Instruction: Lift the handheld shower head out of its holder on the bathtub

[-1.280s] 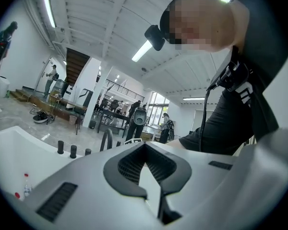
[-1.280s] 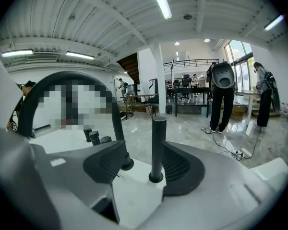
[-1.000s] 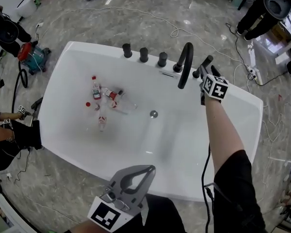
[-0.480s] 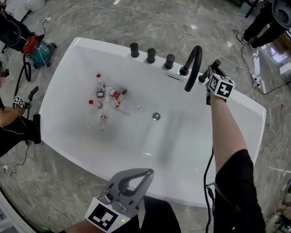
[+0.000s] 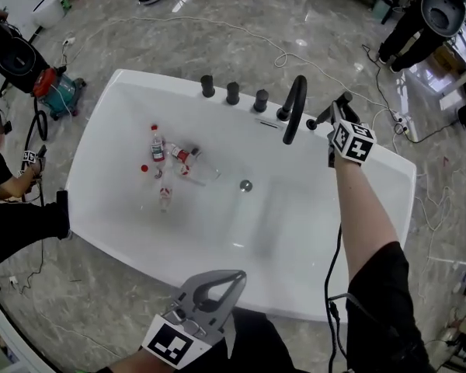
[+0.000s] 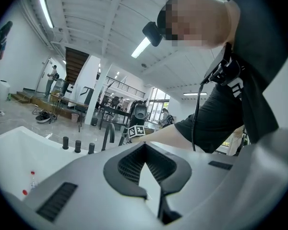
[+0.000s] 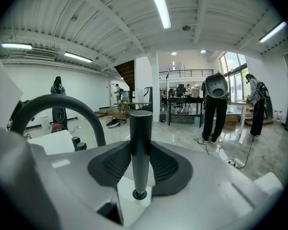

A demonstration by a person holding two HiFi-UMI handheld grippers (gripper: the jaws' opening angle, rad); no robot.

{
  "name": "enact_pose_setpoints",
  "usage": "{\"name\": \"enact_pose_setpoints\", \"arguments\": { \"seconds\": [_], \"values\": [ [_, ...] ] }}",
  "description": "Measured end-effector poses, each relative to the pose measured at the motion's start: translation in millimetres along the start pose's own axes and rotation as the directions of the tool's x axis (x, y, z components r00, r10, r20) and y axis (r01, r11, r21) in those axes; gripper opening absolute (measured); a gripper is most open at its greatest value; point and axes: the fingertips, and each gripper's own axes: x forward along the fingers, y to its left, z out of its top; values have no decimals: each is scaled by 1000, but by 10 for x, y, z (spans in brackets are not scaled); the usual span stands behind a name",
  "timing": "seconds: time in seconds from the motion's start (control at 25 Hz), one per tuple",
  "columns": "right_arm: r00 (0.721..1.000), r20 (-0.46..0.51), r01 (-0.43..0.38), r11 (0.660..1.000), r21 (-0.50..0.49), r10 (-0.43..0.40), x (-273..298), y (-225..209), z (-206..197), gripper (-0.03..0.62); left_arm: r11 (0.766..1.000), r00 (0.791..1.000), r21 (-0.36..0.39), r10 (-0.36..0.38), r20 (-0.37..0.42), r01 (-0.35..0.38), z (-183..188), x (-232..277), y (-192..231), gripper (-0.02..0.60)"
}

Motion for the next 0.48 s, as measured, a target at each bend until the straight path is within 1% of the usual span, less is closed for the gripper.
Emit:
{"name": "enact_pose_setpoints", "arguments": {
  "seconds": [0.12,0.32,0.48],
  "values": [
    [1000,26,3,1000,8,-3,-229,10,159,118,1000,1000,-9,-5,-5,5,78,-85,-56,0],
    [998,62,-5,1000,16,4,-676,45,453,118,999,999,9,-33,16,33,318,-166,-221,0],
    [996,92,-21,1000,7,21,-1103,160,637,118,998,998,16,-58,28,58,508,-250,-388,0]
  ]
}}
